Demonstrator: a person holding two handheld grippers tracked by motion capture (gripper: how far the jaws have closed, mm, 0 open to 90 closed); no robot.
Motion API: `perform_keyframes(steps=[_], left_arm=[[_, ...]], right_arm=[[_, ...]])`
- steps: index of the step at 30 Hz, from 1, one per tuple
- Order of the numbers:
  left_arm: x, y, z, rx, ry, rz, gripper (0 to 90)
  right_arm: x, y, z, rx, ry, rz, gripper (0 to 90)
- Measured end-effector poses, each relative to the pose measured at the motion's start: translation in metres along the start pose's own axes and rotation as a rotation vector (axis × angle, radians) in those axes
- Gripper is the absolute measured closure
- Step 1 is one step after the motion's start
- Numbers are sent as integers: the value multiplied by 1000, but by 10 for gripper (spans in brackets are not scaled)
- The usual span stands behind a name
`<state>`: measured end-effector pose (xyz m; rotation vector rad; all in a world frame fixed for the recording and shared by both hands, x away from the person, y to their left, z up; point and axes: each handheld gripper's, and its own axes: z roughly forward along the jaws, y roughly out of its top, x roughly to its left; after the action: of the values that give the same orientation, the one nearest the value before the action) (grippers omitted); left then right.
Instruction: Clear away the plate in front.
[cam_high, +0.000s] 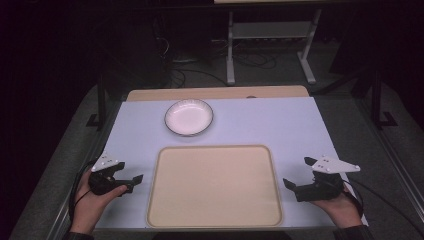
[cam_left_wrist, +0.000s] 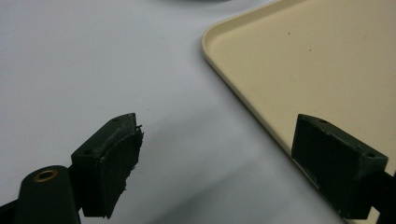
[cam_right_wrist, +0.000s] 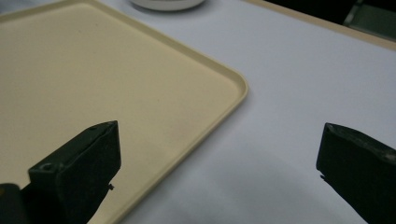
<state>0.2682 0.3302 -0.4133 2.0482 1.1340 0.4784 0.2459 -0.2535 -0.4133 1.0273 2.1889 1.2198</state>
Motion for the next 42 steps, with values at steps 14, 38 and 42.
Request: perform_keyframes(steps=[14,38,42], left_arm=[[-4,17,7,-4,-38,11,146],[-2,50,30,-11,-74,7,148],[-3,56,34,-8,-75,18,149]], right_arm=[[-1,0,-2,-9,-1,13,0],[-2,1,-2,-23,10,14,0],[-1,1,-3,-26,11,14,0]])
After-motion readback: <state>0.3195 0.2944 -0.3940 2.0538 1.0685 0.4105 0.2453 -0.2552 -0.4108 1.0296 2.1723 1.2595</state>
